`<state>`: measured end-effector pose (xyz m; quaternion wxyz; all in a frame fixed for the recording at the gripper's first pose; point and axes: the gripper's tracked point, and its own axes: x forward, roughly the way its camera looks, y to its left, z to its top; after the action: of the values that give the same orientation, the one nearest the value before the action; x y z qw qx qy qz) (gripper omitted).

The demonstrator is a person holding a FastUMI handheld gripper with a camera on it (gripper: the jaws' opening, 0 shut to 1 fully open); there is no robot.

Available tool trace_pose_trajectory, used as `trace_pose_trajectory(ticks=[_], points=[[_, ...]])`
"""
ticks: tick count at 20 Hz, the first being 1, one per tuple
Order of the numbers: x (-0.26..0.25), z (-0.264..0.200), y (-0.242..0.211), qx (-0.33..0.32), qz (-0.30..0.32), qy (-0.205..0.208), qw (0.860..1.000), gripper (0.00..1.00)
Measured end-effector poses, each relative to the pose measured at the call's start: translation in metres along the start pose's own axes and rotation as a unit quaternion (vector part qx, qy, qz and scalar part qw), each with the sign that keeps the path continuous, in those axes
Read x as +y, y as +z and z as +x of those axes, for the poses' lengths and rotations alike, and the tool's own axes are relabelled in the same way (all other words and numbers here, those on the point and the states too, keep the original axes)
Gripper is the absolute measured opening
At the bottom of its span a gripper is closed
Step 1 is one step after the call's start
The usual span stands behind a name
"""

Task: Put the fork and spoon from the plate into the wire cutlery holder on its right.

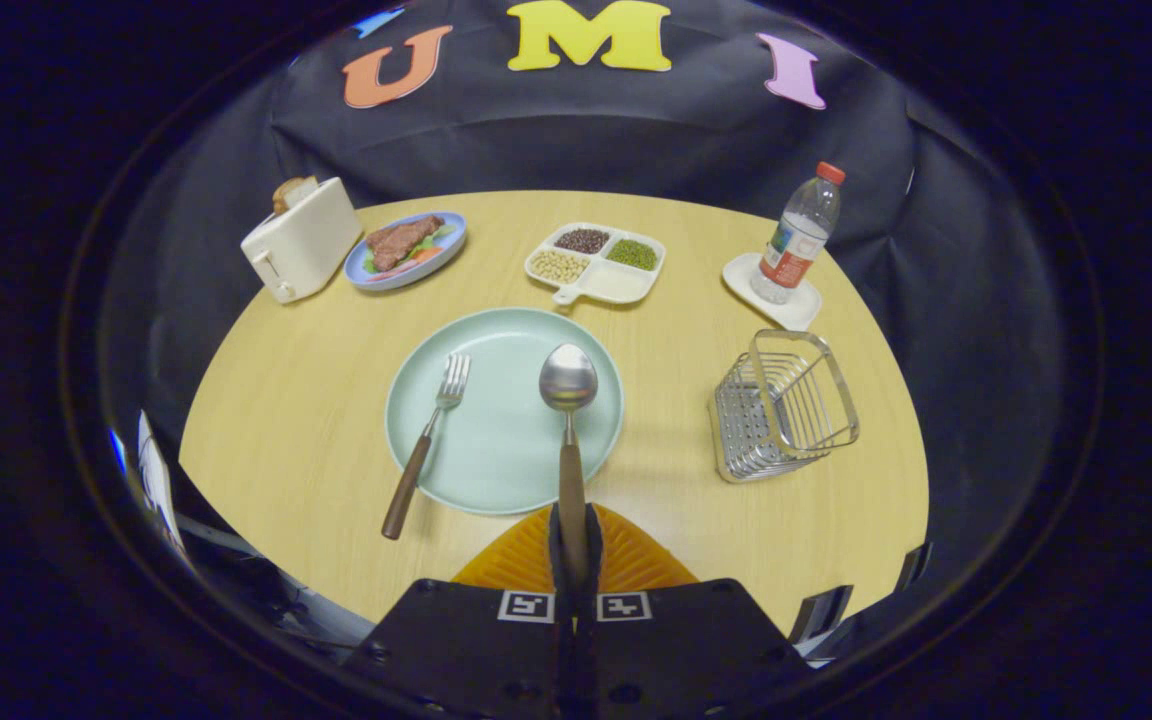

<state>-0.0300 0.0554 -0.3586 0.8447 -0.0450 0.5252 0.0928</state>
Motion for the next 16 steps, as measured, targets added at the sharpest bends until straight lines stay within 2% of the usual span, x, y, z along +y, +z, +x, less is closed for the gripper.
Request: trace_pose_trajectory(ticks=[8, 16], points=[[-0.036, -0.045, 0.012, -0.024, 0.030, -0.001, 0.999, 0.01], [-0.098, -0.059, 0.014, -0.030, 0.067, -0.037, 0.997, 0.00]])
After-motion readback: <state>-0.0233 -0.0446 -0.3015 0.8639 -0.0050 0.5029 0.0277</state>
